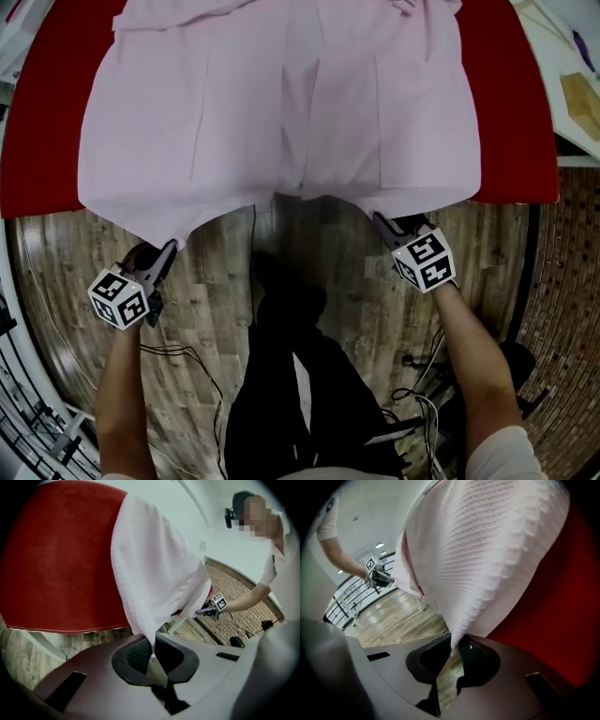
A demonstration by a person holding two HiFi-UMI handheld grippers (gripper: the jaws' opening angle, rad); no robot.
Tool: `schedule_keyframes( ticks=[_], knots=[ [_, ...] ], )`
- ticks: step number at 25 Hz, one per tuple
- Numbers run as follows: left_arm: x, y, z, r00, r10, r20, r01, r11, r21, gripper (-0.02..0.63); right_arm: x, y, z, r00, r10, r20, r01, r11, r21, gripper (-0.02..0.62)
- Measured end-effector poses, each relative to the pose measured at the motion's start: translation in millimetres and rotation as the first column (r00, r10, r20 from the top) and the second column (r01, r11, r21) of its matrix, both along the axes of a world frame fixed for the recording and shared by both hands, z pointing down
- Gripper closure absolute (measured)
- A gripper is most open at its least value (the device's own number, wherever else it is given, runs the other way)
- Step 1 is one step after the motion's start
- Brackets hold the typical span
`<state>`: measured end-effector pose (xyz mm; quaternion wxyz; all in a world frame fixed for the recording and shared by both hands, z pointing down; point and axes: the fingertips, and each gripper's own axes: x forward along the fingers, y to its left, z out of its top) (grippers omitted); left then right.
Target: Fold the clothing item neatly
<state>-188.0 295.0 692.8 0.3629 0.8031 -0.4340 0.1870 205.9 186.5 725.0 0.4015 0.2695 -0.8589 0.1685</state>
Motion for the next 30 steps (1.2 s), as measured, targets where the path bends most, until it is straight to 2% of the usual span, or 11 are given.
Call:
schedule_keyframes(
  ticks=[3,8,9,12,18,21,23,24,27,30],
  knots=[
    [-2.9,-3.0,2.5,1.000,-0.012,0.011,0.012,1.000,-0.001,0.594,3.5,-10.5,8.5,0.999,0.036,0.026,-0.036,0.999,-0.005,0.543],
    [-0.6,-9.4,8.6,0.999,0.005,0.032,-0.005,1.000,-0.004,0.594,11.0,-28.5,27.2,0.999,0.042,-0.014,-0.041,0.999,0.027,0.368],
    [-0.4,-10.7,9.7,0.999,0.007,0.034,-0.007,1.000,-0.005,0.594,12.0,-33.1,30.0,0.999,0.041,-0.026,-0.040,0.998,0.037,0.356],
    [-1.0,-13.1,13.0,0.999,0.010,0.039,-0.009,1.000,-0.012,0.594,10.6,-44.9,38.0,0.998,0.049,-0.033,-0.048,0.998,0.040,0.347],
    [-0.8,-18.4,16.4,0.999,0.012,0.041,-0.011,1.000,-0.014,0.594,-8.8,-52.9,56.2,0.999,-0.001,-0.045,0.000,1.000,-0.008,0.347],
    [-2.0,-18.2,16.6,0.999,0.012,0.042,-0.011,1.000,-0.016,0.594,-15.0,-54.7,51.9,0.999,0.037,-0.021,-0.038,0.999,-0.026,0.365],
    [-1.3,-15.4,15.9,0.999,0.012,0.037,-0.011,1.000,-0.022,0.594,-13.2,-47.1,48.5,0.998,0.044,-0.038,-0.046,0.998,-0.035,0.546],
    [-0.1,-13.8,14.6,0.999,0.013,0.031,-0.012,1.000,-0.024,0.594,-12.8,-40.8,46.5,0.998,0.035,-0.046,-0.037,0.998,-0.044,0.566],
    [5.3,-7.8,6.1,1.000,0.014,0.004,-0.014,0.999,-0.034,0.594,-17.3,-19.8,34.4,0.999,0.032,-0.025,-0.034,0.994,-0.101,0.574],
    [14.1,-1.4,-4.8,1.000,0.015,-0.024,-0.017,0.998,-0.053,0.594,-20.7,-2.5,13.8,0.996,0.090,0.022,-0.085,0.982,-0.166,0.575]
  ],
)
